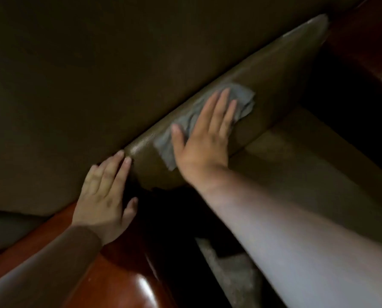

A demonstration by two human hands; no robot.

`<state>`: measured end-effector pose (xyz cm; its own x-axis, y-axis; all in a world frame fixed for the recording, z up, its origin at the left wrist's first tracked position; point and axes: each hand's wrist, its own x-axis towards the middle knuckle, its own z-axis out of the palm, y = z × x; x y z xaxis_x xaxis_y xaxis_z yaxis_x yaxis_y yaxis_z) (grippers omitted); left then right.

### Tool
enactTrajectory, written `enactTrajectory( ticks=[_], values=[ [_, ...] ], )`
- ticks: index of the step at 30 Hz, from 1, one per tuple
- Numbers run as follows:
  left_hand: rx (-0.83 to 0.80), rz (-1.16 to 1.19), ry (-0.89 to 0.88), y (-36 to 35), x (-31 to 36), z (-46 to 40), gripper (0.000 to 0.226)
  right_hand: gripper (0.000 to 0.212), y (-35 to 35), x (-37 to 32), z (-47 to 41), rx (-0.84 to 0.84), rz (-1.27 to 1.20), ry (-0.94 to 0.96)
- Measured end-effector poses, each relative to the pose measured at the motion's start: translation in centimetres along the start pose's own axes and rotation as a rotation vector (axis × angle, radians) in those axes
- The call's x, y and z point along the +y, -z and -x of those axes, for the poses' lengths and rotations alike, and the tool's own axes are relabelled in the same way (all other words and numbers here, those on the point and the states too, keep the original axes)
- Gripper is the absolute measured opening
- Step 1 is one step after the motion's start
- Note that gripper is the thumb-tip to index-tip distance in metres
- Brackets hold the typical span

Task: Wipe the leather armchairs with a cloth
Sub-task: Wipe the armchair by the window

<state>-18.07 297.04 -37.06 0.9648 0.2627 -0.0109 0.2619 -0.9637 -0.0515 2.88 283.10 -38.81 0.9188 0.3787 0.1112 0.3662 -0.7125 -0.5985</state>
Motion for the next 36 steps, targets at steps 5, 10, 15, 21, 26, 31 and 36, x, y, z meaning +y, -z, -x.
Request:
enactTrajectory(
  ticks=[5,10,15,21,26,31,36],
  values=[
    [0.121,-0.110,-0.370,3.5,4.1,-7.1,0.084,0.101,2.4,3.4,-6.9,-0.022,0.070,-0.072],
    [0.041,-0.198,-0.711,5.9,8.8,-21.1,0.097,0.089,5.0,7.2,-12.8,0.053,-0.012,-0.122],
    [0.070,-0.236,-0.735,2.9,9.2,-22.2,0.109,0.088,4.0,10.4,-10.4,0.046,-0.040,-0.027],
    [0.020,-0.319,-0.743,1.7,8.6,-22.8,0.102,0.076,8.1,14.3,-19.1,0.137,-0.198,-0.274],
    [0.012,-0.373,-0.751,1.5,8.5,-22.7,0.094,0.081,5.0,10.4,-13.6,0.132,-0.031,0.043],
    [0.040,-0.344,-0.739,0.9,8.3,-22.3,0.102,0.074,7.5,14.6,-21.4,0.252,-0.297,-0.286],
    [0.072,-0.341,-0.769,0.6,8.3,-22.6,0.102,0.073,5.3,11.3,-15.5,0.262,-0.161,-0.030]
  ],
)
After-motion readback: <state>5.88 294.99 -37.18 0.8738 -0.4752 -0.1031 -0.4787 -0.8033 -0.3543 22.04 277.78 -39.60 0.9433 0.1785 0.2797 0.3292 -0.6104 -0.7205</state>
